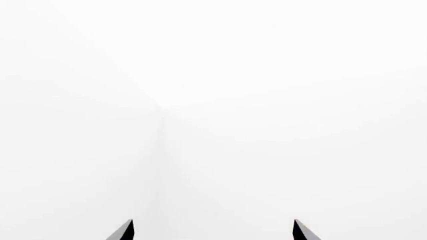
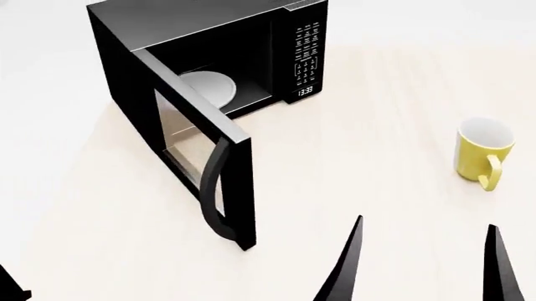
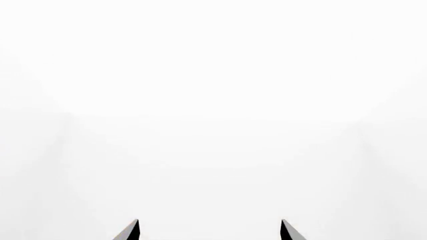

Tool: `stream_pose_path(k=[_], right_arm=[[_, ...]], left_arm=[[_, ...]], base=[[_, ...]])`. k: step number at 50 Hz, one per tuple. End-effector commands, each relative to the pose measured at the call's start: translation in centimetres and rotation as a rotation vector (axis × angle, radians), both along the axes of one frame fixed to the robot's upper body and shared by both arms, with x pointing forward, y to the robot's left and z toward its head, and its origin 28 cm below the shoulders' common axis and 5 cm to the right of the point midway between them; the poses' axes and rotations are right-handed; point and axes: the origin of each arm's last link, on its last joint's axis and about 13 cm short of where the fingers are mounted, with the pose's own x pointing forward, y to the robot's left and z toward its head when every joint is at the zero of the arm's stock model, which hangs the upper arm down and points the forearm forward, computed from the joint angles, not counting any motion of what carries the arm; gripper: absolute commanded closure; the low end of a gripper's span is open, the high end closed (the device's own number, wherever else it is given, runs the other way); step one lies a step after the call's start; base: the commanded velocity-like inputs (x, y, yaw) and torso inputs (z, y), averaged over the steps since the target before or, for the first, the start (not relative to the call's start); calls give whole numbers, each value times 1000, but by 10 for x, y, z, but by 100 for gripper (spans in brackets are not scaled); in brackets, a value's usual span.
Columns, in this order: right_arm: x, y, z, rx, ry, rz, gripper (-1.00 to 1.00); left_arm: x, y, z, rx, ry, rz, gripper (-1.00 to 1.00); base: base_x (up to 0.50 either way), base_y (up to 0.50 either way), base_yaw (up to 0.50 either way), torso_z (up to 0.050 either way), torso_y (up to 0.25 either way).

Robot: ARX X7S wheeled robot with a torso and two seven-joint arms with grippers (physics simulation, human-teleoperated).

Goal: Close the microwave.

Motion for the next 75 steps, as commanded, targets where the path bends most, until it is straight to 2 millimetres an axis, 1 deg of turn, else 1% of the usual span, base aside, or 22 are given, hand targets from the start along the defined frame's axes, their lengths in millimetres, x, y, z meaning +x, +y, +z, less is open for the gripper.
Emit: stream_pose_path(k=[1, 25, 49, 53, 57, 59, 61, 63, 65, 66, 67, 68, 69, 70, 72, 73, 74, 75], right_arm=[[1, 1, 1, -28, 21, 14, -100], [3, -1, 1, 12, 44, 4, -100], [2, 0, 0, -9, 33, -9, -100], [2, -1, 0, -9, 21, -20, -100], [1, -1, 0, -8, 8, -15, -100], [1, -1, 0, -8, 8, -15, -100], [1, -1, 0, -7, 9, -12, -100], [1, -1, 0, -7, 11, -12, -100], [2, -1, 0, -7, 12, -11, -100], [2, -1, -1, -9, 14, -12, -100], [2, -1, -1, -9, 13, -12, -100], [2, -1, -1, -10, 13, -11, -100], [2, -1, -1, -10, 15, -11, -100], [2, 0, -1, -11, 15, -10, -100], [2, 0, -2, -12, 17, -9, -100], [2, 0, -2, -13, 17, -8, -100], [2, 0, -3, -15, 19, -8, -100], [2, 0, -3, -15, 19, -8, -100]], left_arm=[[2, 2, -2, 9, 7, 15, -100], [2, 0, -3, 12, 16, 6, -100], [2, 0, -3, 13, 15, 6, -100], [2, 0, -3, 13, 14, 5, -100], [3, 4, 2, -12, 17, 3, -100], [5, 9, 7, 7, 33, -49, -100], [8, 16, 13, 52, 72, -176, -100], [9, 24, 18, 82, 101, -235, -100], [10, 32, 21, 104, 155, -317, -100], [10, 41, 23, 131, 210, -391, -100], [9, 43, 24, 148, 224, -423, -100], [8, 46, 23, 172, 257, -473, -100], [8, 50, 24, 198, 253, -453, -100], [6, 54, 24, 250, 319, -551, -100], [6, 59, 21, 307, 342, -555, -100], [4, 61, 19, 321, 392, -626, -100], [4, 64, 16, 362, 407, -612, -100], [3, 65, 14, 371, 433, -641, -100]], base=[[500, 0, 0, 0, 0], [500, 0, 0, 0, 0], [500, 0, 0, 0, 1], [35, 0, 0, 0, 0], [0, 0, 0, 0, 0], [0, 0, 0, 0, 0], [0, 0, 0, 0, 0], [0, 0, 0, 0, 0], [0, 0, 0, 0, 0], [0, 0, 0, 0, 0], [0, 0, 0, 0, 0], [0, 0, 0, 0, 0], [0, 0, 0, 0, 0], [0, 0, 0, 0, 0], [0, 0, 0, 0, 0], [0, 0, 0, 0, 0], [0, 0, 0, 0, 0], [0, 0, 0, 0, 0]])
